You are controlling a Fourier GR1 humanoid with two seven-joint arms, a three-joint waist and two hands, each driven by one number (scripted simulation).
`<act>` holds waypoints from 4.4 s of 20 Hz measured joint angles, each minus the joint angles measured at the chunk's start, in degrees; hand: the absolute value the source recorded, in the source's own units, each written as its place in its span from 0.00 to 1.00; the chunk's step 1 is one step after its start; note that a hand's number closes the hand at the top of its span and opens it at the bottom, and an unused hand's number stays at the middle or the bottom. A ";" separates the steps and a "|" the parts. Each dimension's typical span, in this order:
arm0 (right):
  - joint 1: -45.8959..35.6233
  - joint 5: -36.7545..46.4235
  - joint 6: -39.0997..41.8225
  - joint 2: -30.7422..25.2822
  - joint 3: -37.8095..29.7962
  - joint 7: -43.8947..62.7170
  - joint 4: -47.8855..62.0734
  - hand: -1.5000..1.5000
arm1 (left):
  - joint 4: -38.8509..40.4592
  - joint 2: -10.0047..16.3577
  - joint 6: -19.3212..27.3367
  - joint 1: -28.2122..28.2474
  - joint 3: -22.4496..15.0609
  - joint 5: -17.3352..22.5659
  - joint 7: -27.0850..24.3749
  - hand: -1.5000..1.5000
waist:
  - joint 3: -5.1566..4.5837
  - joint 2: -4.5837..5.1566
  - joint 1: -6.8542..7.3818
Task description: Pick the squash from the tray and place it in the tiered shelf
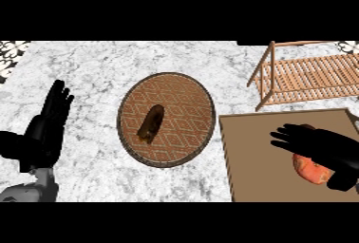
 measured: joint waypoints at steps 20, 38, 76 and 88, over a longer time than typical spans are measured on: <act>5.10 3.08 0.19 11.48 -13.18 24.32 0.64 1.00 | -1.56 -1.36 0.02 2.35 1.14 -1.55 0.04 0.50 | -1.52 -1.07 -1.91; 5.66 -25.58 20.79 31.03 -33.12 54.40 -41.41 1.00 | -3.17 -0.71 -1.20 2.72 2.22 -0.89 1.58 0.50 | -0.16 -0.48 -1.55; -31.00 -27.26 -11.58 8.14 -36.67 47.68 18.17 1.00 | -1.62 -4.04 -3.41 0.35 2.83 -3.64 1.49 0.50 | 0.02 0.15 0.55; -40.82 -31.90 -15.42 6.09 -38.21 41.81 40.76 0.00 | -0.70 -4.63 -3.58 -0.66 3.08 -4.41 1.01 0.50 | 0.03 0.25 0.77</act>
